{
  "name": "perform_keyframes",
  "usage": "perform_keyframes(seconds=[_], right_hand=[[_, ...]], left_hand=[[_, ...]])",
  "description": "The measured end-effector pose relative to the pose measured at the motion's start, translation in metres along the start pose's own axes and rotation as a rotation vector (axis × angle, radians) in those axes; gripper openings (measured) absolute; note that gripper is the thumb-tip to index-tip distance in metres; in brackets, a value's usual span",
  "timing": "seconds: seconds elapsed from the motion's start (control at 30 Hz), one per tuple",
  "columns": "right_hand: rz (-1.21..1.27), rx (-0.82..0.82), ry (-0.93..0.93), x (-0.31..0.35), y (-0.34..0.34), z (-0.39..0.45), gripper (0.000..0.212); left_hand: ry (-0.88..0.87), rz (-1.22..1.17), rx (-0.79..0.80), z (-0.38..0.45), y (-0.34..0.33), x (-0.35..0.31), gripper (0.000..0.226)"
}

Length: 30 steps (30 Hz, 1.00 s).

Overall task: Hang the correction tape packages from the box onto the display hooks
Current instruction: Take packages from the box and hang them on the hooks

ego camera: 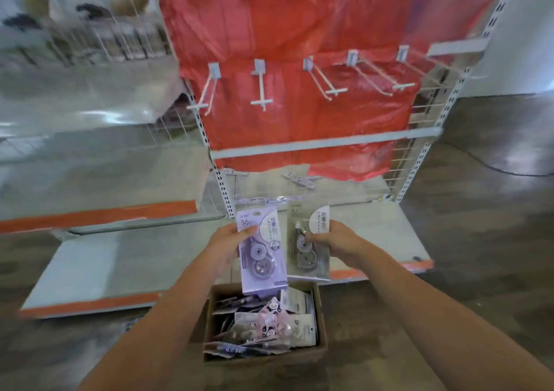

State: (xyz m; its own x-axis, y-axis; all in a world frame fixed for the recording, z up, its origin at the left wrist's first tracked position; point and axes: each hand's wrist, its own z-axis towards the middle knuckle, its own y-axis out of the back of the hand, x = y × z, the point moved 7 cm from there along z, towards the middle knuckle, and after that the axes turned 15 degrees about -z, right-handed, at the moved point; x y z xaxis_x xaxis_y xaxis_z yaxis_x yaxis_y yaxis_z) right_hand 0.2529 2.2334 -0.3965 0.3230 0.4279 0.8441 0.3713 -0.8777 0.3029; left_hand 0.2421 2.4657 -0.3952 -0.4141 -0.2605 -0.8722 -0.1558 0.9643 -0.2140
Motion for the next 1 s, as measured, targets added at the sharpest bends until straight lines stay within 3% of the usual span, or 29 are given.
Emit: perform_keyframes(seconds=[0.07,0.23,0.4,0.53,0.67,1.0], right_hand=[[0.019,0.015,0.017,0.043,0.015,-0.035,0.028],[0.064,0.035,0.114,0.144,0.046,-0.112,0.016],[0.112,-0.069,0.29,0.239,0.092,-0.15,0.02],[0.135,-0.11,0.391,0.297,0.11,-0.178,0.017],[0.14,-0.161,0.437,0.325,0.121,-0.183,0.02],[0.22,-0.288,0.384,0.305,0.148,-0.166,0.01]], left_hand=[[-0.023,0.015,0.011,-0.032,-0.011,-0.042,0.013],[-0.102,0.104,0.11,-0.101,-0.038,-0.142,0.028],[-0.276,0.104,0.137,-0.14,-0.064,-0.237,0.01],[-0.387,0.101,0.149,-0.157,-0.078,-0.292,0.018],[-0.46,0.103,0.179,-0.165,-0.087,-0.331,0.025],[-0.477,0.067,0.164,-0.136,-0.116,-0.342,0.006]])
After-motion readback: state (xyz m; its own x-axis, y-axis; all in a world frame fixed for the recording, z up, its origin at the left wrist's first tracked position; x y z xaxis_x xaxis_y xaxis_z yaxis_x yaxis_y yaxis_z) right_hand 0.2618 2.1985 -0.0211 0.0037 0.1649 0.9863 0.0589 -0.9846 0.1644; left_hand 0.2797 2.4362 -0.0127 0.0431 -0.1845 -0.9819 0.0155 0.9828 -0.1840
